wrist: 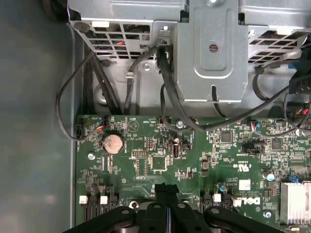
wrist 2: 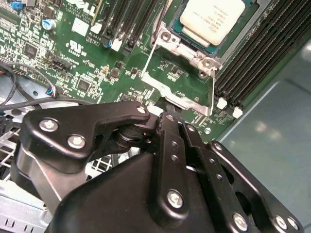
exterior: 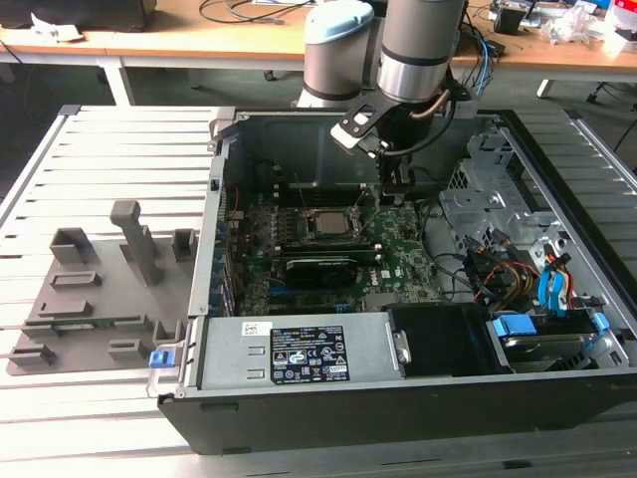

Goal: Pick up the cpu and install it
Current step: 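Close the cpu cover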

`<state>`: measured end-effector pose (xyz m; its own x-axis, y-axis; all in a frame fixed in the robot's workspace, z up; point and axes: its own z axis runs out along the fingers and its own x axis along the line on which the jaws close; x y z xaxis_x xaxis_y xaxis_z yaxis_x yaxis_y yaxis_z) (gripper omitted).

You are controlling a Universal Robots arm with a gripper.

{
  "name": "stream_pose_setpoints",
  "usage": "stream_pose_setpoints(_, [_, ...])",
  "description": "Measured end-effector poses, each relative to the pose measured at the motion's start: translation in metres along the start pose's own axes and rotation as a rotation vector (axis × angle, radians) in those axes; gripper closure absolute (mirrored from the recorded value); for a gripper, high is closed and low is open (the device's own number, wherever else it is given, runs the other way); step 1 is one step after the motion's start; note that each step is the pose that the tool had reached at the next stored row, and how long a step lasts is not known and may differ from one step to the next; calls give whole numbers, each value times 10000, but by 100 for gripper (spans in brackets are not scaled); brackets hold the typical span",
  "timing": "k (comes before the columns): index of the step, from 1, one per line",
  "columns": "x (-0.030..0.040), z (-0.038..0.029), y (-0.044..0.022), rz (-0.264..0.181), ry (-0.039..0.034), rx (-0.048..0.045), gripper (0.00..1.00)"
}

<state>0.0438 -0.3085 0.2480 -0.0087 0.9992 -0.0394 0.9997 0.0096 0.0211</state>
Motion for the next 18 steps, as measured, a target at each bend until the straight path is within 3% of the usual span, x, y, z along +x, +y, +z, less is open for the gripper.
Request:
stream_pose_setpoints(2, [0,0,-3,0,0,0,89])
stream_pose_setpoints(3, [0,0,-4,-2,0,53,89])
stream_pose_setpoints(5, [0,-1,-3,-22,3,534,89])
stream_pose_setpoints(7, [0,-1,-4,-28,5,719,89])
stream_pose_setpoints(12, [1,-1,-36,-29,7,742,89])
stream_pose_setpoints(16, [1,-4,-174,-29,11,740,89])
stream_pose_setpoints(18, [2,-5,-208,-29,11,740,89])
